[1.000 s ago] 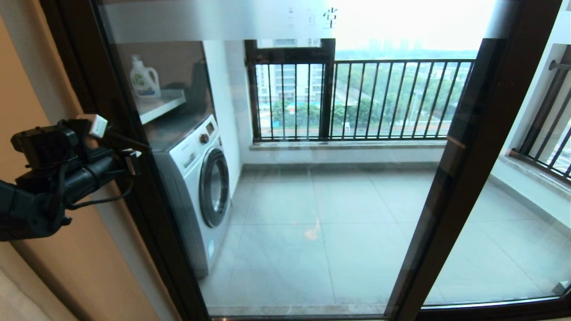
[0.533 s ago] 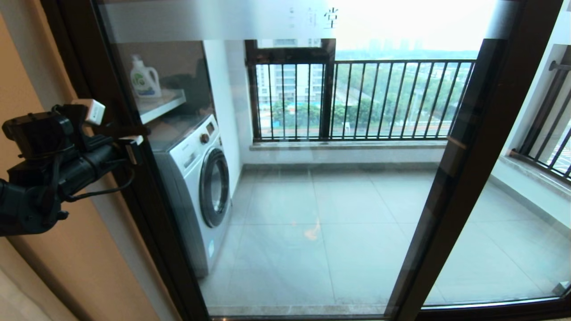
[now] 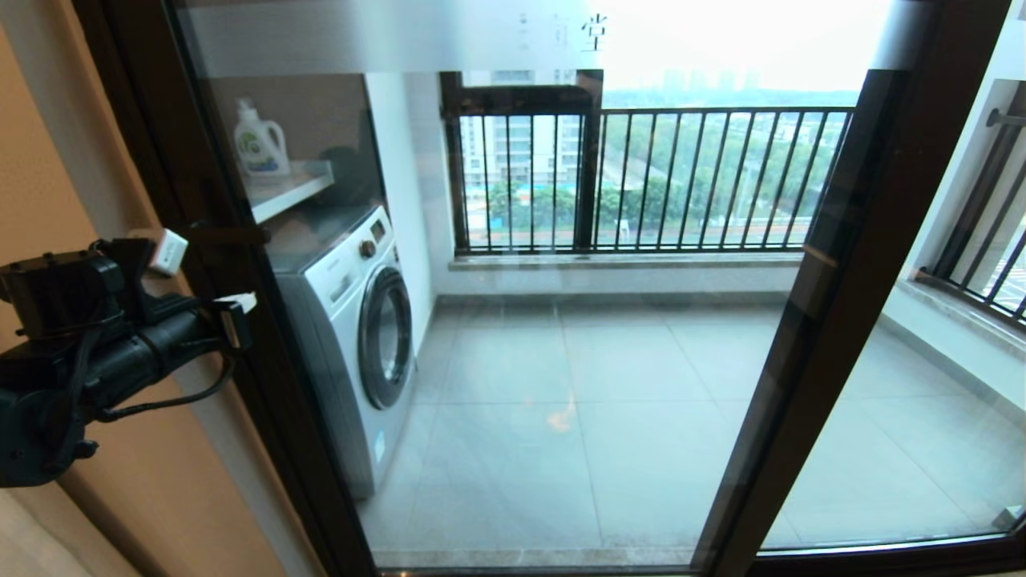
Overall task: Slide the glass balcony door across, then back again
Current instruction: Close the slid door, then open the slid door
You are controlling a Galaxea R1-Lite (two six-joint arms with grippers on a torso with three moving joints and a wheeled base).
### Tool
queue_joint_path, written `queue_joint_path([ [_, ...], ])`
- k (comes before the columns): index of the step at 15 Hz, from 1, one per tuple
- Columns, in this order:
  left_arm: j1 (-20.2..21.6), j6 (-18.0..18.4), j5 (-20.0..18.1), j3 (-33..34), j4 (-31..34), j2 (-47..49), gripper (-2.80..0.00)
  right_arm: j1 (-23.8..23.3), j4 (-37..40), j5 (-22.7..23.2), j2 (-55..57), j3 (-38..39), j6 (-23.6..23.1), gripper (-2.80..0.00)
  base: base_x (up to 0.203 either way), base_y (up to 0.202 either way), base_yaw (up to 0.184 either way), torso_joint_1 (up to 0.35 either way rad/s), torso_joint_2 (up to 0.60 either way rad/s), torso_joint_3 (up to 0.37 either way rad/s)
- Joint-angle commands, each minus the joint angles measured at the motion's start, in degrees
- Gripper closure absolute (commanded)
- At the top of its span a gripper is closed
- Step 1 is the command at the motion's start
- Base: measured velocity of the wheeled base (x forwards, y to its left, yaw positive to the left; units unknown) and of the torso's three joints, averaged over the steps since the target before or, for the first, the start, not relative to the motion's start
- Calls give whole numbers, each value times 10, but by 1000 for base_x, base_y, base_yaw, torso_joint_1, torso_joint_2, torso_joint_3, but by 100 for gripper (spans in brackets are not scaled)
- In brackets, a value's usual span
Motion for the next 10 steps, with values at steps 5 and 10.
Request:
queue_joint_path([
  [5, 57, -3, -3, 23, -1, -124, 0, 0, 0, 0, 1, 5, 0, 0, 0, 0, 0, 0, 0, 0],
  [10, 33, 1, -4, -44, 44, -160, 0, 0, 0, 0, 1, 5, 0, 0, 0, 0, 0, 0, 0, 0],
])
